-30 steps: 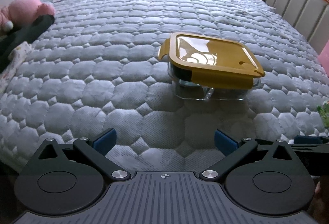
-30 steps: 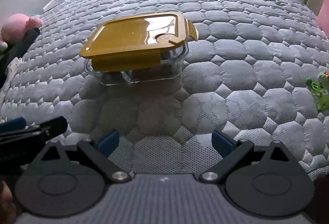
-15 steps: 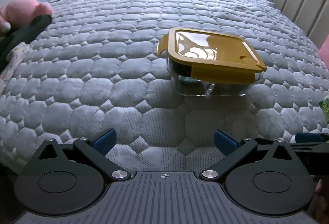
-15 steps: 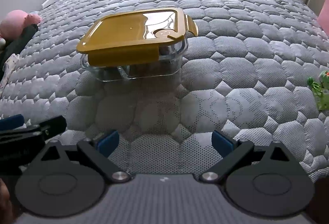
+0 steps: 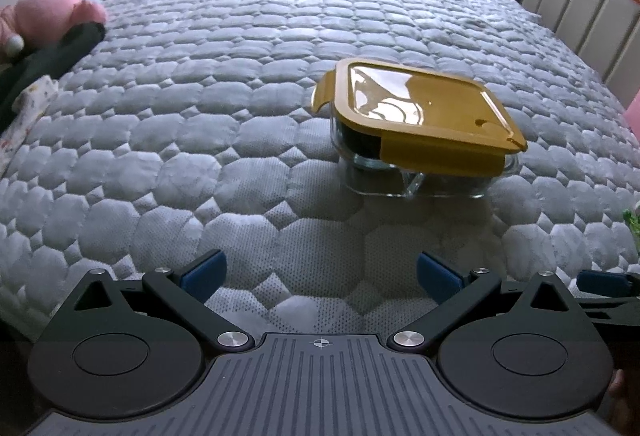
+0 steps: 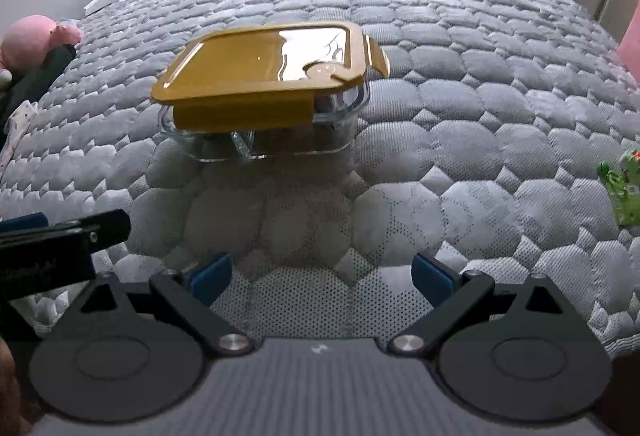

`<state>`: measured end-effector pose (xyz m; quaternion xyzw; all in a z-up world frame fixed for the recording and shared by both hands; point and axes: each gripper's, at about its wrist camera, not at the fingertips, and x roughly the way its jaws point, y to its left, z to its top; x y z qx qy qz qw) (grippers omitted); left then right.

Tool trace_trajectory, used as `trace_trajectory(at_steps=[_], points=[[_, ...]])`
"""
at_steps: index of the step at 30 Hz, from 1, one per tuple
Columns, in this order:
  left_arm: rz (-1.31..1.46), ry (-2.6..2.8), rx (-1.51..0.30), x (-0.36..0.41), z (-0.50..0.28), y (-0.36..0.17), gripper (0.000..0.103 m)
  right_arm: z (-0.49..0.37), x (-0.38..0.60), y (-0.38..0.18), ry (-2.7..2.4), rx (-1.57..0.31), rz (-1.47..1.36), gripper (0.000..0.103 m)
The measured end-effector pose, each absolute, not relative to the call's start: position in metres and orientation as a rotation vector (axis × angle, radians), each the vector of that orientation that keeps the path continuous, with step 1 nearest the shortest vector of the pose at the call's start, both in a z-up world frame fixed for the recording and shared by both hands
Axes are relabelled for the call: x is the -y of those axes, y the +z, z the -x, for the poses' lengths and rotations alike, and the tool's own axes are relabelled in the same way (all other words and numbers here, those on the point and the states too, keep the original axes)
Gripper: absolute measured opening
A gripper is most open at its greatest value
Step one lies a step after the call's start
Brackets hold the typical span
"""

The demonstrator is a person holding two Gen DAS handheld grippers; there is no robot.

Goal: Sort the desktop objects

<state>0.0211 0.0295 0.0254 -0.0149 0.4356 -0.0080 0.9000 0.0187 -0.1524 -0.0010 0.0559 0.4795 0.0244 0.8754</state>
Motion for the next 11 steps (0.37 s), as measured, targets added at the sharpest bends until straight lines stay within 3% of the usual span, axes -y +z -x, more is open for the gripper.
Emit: trace_trajectory(at_steps=[11], points=[[0.032, -0.005, -0.884, -0.0279, -0.0212, 0.0329, 0.103, -0.0205, 0.1527, 0.0084, 0.045, -0.976, -0.087, 0.098]])
